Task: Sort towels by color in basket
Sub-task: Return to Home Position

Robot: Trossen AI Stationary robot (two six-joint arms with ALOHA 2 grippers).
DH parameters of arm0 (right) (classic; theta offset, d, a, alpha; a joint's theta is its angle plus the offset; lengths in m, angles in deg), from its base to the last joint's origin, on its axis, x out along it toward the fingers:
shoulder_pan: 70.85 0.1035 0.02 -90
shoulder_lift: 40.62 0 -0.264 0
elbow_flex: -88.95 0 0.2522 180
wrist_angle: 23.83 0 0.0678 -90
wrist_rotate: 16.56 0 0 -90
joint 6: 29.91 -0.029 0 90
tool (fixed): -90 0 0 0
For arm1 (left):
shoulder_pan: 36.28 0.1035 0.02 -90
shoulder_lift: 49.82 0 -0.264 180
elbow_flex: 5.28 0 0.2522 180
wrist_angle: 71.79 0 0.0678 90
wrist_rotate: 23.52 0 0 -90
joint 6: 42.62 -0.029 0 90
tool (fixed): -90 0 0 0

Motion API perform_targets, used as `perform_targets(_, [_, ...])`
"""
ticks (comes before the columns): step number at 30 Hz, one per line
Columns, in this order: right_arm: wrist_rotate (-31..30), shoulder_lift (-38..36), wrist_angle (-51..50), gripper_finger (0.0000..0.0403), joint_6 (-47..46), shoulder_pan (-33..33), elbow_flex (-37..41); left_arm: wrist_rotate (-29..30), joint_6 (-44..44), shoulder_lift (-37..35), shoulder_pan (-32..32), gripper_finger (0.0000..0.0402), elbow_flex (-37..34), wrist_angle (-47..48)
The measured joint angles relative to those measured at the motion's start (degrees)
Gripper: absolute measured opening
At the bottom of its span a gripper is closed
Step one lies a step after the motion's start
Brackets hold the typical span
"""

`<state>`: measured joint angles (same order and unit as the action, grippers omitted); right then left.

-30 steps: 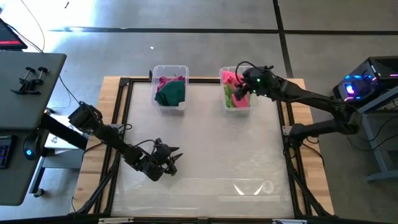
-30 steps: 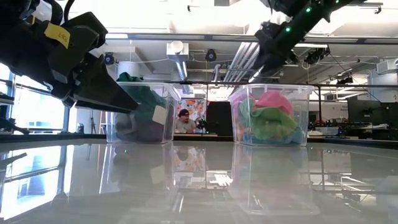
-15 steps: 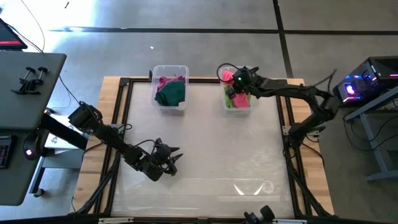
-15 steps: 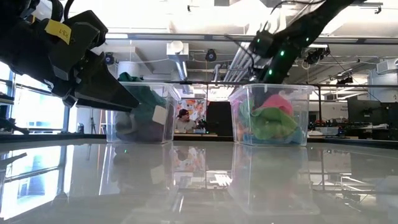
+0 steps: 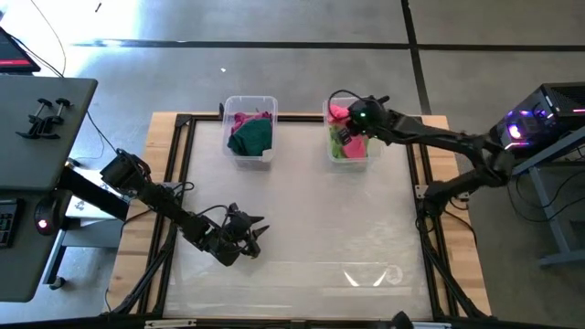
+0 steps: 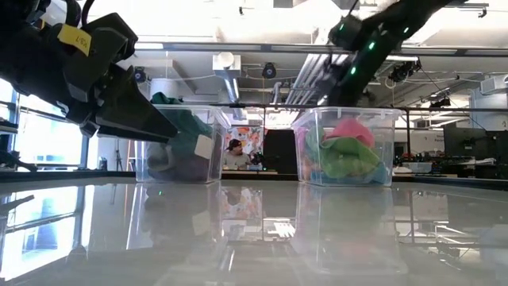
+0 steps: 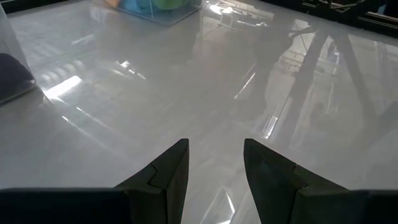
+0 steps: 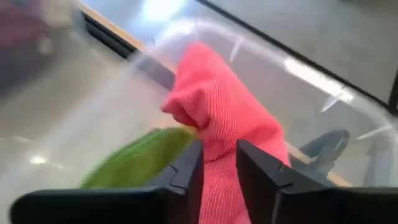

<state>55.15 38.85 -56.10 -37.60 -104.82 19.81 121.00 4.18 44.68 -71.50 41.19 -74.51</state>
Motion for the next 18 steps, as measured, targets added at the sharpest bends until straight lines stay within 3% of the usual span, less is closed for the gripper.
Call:
perform_targets(8, [7.71, -14.91, -8.26, 0.0113, 0.22, 8.86, -0.01, 0.07, 0.0, 0.02, 0.0, 0.014, 0.0, -0.66])
perform_targets(15, [6.96, -19.77, -9.65, 0.0113, 0.41, 29.5, -0.02, 3.75, -4.73, 0.02, -0.47, 0.014, 0.0, -5.01])
perform_targets(18, [4.66, -19.41, -8.91, 0.0113, 1.12, 38.43, -0.02, 3.84, -8.78, 0.04, -0.83, 0.014, 0.0, -11.96])
